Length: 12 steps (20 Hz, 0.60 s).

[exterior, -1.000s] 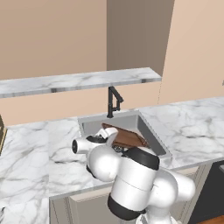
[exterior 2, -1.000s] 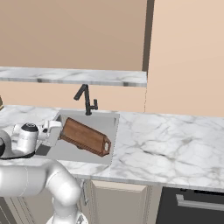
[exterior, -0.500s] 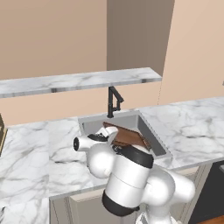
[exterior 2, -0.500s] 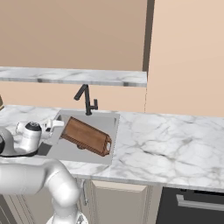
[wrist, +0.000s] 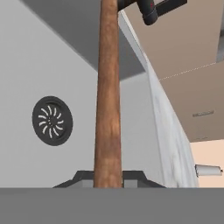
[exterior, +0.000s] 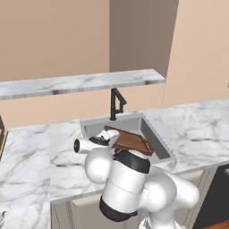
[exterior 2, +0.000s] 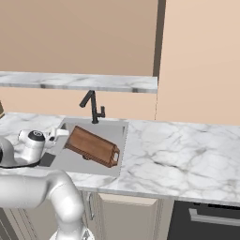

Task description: Move the cutting board and knife to the sink. Then move spray from the shelves to the counter.

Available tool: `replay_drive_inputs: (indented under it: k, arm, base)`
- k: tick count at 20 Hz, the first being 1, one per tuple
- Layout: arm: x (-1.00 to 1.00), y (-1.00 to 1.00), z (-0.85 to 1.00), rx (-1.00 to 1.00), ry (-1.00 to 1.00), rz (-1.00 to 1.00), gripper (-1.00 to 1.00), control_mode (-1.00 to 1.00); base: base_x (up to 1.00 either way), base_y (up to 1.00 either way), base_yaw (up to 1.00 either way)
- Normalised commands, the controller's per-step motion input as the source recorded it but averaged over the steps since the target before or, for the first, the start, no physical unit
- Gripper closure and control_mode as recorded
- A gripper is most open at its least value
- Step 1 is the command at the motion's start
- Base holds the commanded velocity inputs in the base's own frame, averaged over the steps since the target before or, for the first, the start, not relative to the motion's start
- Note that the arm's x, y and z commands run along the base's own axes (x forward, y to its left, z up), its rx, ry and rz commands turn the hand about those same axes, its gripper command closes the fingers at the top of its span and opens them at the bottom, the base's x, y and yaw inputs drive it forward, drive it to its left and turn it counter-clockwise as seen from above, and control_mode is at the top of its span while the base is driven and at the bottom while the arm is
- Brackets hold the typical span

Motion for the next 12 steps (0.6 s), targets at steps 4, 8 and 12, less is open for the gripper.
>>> replay_drive_inputs:
  k: [4,8,12]
  arm:
    - [0.00,-0.05,-0.13,0.06,0.00,0.00,-1.00,-1.00]
    - [-0.03,0.02,-0.01,0.10,-0.04,0.00,-1.00,-1.00]
    - [-0.01,0.24,0.00,0.10,-0.06,0.00,-1.00,-1.00]
  base:
    - [0.00,0.00,0.00]
    - [0.00,0.00,0.00]
    - [0.00,0.00,0.00]
